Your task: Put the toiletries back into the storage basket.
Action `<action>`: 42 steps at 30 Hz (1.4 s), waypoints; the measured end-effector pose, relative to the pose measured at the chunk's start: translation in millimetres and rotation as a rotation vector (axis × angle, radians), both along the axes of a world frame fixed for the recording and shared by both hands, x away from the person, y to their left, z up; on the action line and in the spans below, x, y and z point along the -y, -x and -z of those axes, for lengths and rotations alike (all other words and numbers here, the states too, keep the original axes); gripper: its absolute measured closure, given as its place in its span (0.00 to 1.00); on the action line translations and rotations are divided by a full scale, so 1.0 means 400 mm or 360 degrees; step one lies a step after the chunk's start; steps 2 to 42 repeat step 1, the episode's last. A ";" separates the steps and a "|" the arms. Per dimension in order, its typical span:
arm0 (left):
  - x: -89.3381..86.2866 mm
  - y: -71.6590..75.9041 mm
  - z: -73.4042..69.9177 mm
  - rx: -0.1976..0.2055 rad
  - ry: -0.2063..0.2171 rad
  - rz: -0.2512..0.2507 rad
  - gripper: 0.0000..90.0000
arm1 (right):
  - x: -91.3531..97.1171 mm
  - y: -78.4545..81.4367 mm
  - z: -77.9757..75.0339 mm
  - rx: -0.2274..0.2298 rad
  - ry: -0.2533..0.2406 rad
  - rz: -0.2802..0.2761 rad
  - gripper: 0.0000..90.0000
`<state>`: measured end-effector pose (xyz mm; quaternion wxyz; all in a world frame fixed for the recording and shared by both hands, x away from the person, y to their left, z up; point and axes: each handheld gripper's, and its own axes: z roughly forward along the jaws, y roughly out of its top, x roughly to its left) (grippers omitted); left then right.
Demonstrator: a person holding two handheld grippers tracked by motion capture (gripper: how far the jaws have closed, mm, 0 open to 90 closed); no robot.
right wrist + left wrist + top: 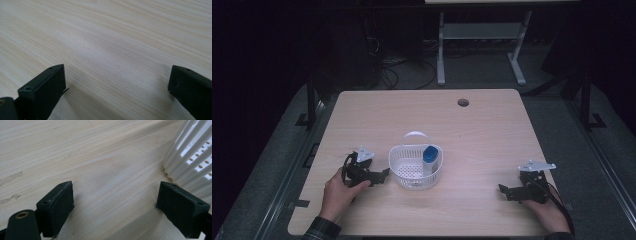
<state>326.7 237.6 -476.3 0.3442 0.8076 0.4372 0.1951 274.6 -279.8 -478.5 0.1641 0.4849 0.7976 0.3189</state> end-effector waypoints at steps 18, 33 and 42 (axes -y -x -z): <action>0.000 0.000 0.000 0.0000 0.0000 0.0000 0.15 | 0.000 0.000 0.000 0.0002 0.0003 -0.0001 0.01; 0.000 0.000 0.000 0.0000 0.0000 0.0000 0.15 | 0.000 0.000 0.000 0.0002 0.0003 -0.0001 0.01; 0.000 0.000 0.000 0.0000 0.0000 0.0000 0.15 | 0.000 0.000 0.000 0.0002 0.0003 -0.0001 0.01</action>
